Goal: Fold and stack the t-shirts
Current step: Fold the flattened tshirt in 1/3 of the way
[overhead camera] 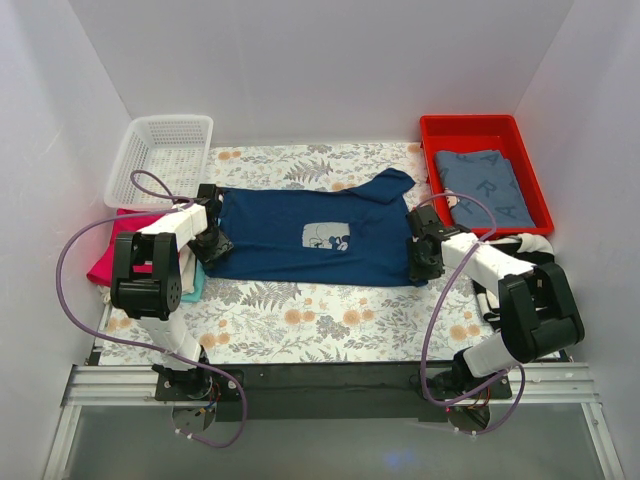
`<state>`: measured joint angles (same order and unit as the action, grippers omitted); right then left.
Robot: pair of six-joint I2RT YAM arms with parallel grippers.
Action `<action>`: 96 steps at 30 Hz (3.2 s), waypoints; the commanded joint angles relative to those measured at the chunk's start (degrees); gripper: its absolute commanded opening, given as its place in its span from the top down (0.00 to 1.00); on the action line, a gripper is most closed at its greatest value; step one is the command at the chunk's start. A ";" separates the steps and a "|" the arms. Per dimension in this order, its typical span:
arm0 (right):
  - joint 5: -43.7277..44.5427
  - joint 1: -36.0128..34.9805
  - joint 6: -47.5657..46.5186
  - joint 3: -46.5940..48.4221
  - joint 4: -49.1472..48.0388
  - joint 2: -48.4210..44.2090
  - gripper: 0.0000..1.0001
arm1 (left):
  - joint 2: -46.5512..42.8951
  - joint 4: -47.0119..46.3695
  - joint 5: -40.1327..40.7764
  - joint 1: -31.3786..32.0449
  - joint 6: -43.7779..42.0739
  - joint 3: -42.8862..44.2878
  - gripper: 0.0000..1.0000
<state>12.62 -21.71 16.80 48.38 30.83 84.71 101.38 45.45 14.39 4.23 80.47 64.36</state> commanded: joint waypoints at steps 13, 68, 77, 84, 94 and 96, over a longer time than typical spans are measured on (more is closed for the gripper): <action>16.64 0.27 2.45 1.63 6.08 1.25 0.63 | 4.34 2.10 1.34 -0.98 -0.14 -0.28 0.59; 1.19 3.61 -3.18 7.16 -2.10 -13.90 0.70 | 7.60 -0.54 0.64 -2.03 -0.84 -3.45 0.59; -4.70 3.43 -1.86 12.52 -4.81 0.89 0.74 | 6.37 -1.15 -0.85 -2.03 -1.45 -3.10 0.60; -7.79 3.43 -0.80 11.04 -3.67 6.96 0.75 | 6.02 -1.07 -1.03 -2.03 -1.28 -2.92 0.60; -0.15 3.52 1.75 4.88 3.09 8.63 0.80 | 4.97 -0.28 -0.16 -2.03 -0.66 -5.12 0.60; 3.10 3.61 2.45 4.62 5.37 9.07 0.81 | 4.53 -0.01 -0.07 -2.03 -0.49 -5.91 0.59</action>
<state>9.82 -18.46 17.87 54.39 30.46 93.06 101.67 44.25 11.81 2.68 79.53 63.66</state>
